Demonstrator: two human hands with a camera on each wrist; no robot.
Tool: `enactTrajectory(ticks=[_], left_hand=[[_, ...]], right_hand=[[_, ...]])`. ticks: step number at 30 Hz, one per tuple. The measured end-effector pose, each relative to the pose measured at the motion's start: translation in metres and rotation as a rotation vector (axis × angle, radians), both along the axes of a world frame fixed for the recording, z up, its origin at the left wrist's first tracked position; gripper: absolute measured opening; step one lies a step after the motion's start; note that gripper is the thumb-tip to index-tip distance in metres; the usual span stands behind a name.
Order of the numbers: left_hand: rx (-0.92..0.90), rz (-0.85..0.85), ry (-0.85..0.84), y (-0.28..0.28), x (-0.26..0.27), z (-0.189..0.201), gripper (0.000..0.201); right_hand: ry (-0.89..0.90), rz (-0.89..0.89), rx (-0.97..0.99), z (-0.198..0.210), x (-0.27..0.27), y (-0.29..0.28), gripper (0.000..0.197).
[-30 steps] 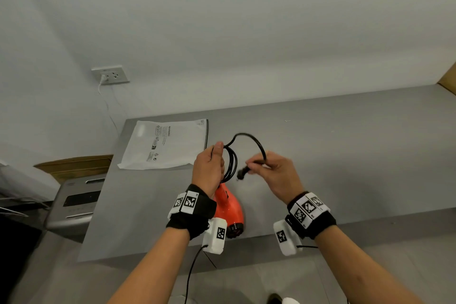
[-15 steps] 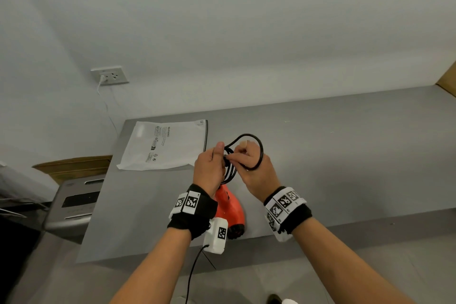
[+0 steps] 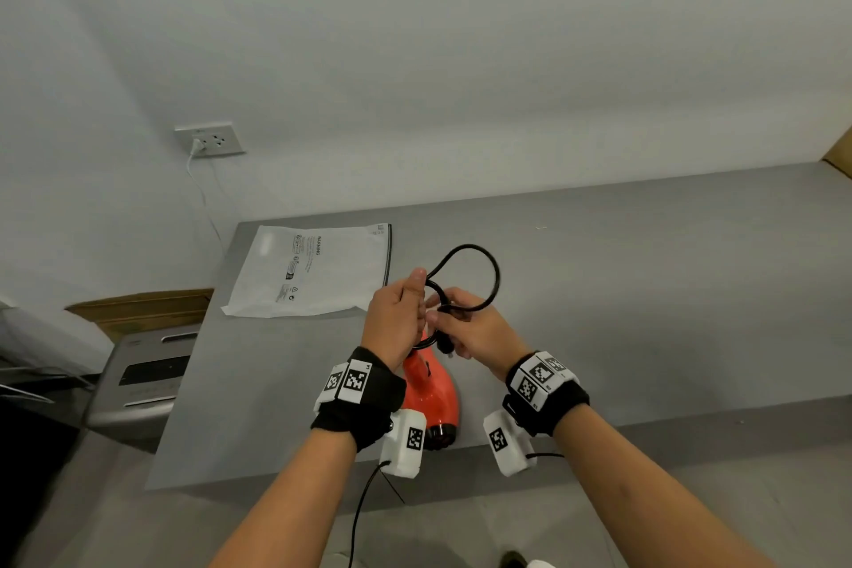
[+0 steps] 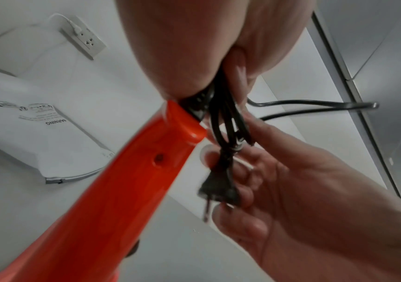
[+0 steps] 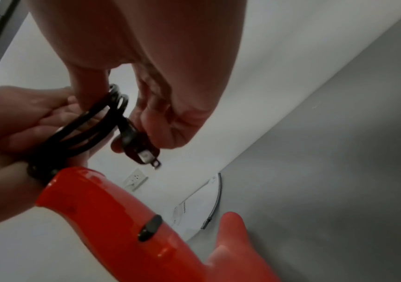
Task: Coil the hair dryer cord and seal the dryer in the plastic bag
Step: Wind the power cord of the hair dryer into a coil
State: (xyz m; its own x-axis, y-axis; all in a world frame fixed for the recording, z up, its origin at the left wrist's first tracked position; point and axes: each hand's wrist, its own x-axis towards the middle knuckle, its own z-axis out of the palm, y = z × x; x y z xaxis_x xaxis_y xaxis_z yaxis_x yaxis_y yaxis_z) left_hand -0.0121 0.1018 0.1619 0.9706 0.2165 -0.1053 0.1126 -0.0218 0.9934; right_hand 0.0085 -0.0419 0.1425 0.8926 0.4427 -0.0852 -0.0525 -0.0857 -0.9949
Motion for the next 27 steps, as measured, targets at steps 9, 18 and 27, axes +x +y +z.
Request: enactTrajectory(ticks=[9,18,27], left_hand=[[-0.185,0.037,0.054,0.021,0.004,-0.005,0.045],[-0.16,0.015,0.054,0.02,0.005,-0.006,0.046],[-0.111,0.03,-0.011,0.01,0.009,-0.005,0.041]], right_hand=[[0.148,-0.439,-0.435,-0.081,0.031,-0.072,0.029],[0.389,-0.811,0.086,-0.063,0.044,-0.099,0.026],[0.121,-0.275,0.466,0.029,-0.007,-0.033,0.012]])
